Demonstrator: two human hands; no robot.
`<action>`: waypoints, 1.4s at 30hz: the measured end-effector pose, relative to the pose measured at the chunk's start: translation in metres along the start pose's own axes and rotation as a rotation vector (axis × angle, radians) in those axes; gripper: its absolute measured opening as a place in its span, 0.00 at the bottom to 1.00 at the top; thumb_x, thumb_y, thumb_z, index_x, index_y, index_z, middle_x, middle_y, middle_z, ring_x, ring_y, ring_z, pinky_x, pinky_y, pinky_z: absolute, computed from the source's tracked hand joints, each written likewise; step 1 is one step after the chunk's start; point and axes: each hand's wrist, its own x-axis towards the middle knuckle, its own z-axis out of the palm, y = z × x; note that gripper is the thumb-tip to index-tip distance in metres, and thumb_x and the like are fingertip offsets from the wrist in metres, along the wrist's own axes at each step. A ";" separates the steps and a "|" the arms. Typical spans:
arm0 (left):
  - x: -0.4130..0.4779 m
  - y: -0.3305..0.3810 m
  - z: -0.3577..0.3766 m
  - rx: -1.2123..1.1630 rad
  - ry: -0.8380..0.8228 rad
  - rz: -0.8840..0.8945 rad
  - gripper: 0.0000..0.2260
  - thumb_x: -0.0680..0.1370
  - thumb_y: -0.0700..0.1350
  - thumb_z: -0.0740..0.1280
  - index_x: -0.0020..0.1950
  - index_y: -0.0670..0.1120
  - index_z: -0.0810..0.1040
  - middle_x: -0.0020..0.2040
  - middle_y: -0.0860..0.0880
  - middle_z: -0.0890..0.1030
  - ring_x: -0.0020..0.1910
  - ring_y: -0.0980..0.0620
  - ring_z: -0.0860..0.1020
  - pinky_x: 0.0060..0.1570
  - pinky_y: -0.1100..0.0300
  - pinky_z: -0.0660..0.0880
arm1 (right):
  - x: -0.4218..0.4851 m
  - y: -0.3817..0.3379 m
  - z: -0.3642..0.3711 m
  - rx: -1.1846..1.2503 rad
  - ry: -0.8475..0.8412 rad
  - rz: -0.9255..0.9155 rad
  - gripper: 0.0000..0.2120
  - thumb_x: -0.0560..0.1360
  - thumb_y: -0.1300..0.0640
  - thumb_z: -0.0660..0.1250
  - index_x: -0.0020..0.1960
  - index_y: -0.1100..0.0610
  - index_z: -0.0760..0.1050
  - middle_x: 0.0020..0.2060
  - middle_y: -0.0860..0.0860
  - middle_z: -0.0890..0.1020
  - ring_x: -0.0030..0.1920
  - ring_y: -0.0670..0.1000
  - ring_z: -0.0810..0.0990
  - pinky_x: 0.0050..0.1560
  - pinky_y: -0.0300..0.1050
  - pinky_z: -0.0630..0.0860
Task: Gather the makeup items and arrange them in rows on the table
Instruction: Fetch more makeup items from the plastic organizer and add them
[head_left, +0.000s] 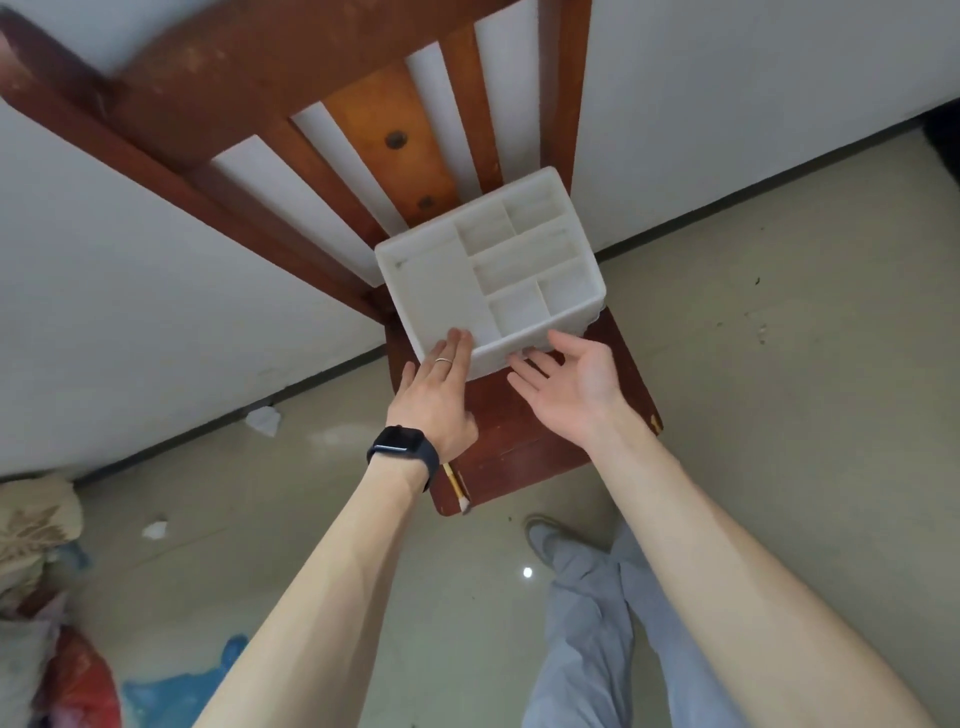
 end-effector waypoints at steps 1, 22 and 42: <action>0.000 0.000 0.000 0.002 0.002 0.005 0.43 0.74 0.39 0.65 0.82 0.49 0.42 0.82 0.50 0.48 0.81 0.50 0.48 0.77 0.48 0.48 | 0.002 -0.001 0.004 -0.003 -0.015 0.006 0.22 0.82 0.60 0.61 0.75 0.58 0.65 0.72 0.62 0.70 0.73 0.63 0.70 0.74 0.59 0.65; -0.042 0.000 0.064 -0.244 0.558 -0.183 0.35 0.70 0.38 0.65 0.78 0.44 0.64 0.78 0.46 0.64 0.76 0.44 0.62 0.75 0.46 0.60 | 0.021 0.003 -0.061 -0.772 -0.076 0.078 0.16 0.80 0.51 0.63 0.66 0.42 0.79 0.64 0.49 0.82 0.66 0.51 0.78 0.58 0.49 0.74; -0.054 -0.034 0.254 -0.506 0.217 -0.854 0.10 0.81 0.52 0.61 0.57 0.47 0.71 0.53 0.45 0.76 0.53 0.42 0.74 0.41 0.52 0.68 | 0.125 0.079 -0.163 -2.901 -0.350 -0.462 0.36 0.81 0.34 0.47 0.81 0.43 0.32 0.79 0.52 0.28 0.79 0.58 0.29 0.77 0.67 0.41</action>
